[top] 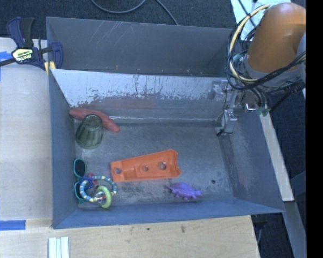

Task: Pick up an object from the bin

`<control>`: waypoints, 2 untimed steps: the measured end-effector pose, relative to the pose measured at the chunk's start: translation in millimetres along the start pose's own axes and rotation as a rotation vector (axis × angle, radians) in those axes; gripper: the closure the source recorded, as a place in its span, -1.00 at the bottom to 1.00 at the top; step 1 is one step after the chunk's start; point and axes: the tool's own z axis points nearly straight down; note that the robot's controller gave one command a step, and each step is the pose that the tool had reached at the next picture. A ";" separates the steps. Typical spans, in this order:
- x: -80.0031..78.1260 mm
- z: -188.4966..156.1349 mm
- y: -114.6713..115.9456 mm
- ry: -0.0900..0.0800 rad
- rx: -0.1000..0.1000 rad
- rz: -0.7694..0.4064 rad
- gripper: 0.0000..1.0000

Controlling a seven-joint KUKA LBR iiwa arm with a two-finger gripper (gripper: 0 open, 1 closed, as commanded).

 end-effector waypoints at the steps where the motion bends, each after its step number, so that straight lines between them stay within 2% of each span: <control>1: -1.2 -5.5 0.4 -0.008 0.001 -0.002 -1.00; 2: 0.3 50.5 34.0 -0.012 0.002 -0.033 -1.00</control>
Offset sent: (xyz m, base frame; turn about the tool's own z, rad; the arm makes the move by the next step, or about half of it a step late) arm -0.0061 0.0831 -0.1320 -0.0775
